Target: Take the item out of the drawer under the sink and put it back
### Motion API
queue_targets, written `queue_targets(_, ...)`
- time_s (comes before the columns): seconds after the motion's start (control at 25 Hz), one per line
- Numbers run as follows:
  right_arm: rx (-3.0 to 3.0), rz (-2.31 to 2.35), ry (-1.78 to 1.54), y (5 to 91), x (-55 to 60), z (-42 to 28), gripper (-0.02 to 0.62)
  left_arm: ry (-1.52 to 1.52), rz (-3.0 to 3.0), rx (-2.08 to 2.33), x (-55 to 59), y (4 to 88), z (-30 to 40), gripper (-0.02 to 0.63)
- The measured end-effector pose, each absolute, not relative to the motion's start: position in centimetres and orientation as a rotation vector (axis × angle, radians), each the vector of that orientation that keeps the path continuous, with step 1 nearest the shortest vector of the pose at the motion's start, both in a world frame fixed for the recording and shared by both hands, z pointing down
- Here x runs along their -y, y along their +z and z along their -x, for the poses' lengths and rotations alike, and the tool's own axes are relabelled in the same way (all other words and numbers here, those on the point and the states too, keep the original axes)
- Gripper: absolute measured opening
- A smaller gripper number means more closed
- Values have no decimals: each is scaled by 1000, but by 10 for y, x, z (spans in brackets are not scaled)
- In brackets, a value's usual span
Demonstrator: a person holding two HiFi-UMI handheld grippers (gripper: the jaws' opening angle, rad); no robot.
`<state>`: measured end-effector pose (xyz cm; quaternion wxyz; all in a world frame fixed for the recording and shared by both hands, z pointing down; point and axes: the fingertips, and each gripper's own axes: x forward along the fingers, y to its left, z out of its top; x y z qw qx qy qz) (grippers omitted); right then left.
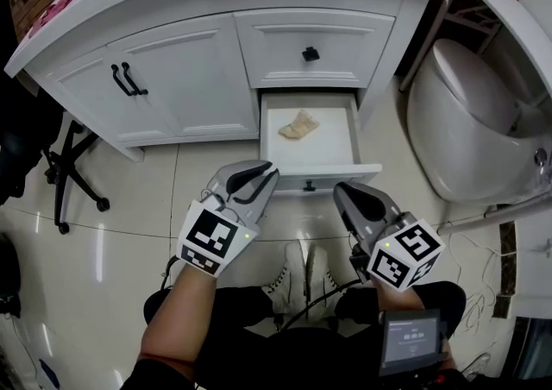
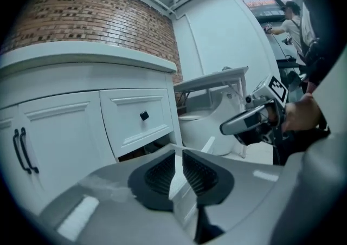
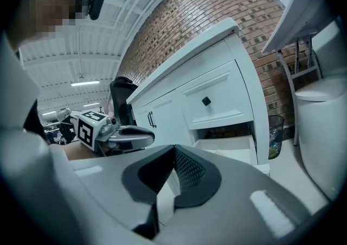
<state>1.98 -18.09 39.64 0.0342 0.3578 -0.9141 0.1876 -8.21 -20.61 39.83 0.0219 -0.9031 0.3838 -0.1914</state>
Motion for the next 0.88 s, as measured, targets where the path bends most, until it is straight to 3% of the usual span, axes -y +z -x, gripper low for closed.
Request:
queue_targets(0.32,2816,-1080,601,399,195,-17,8,-853,2677,-1050,289,416,77,69)
queue_targets(0.88,2785,-1057,667,417,201,-23,8,-1343,2536,-676,387,538,40,81)
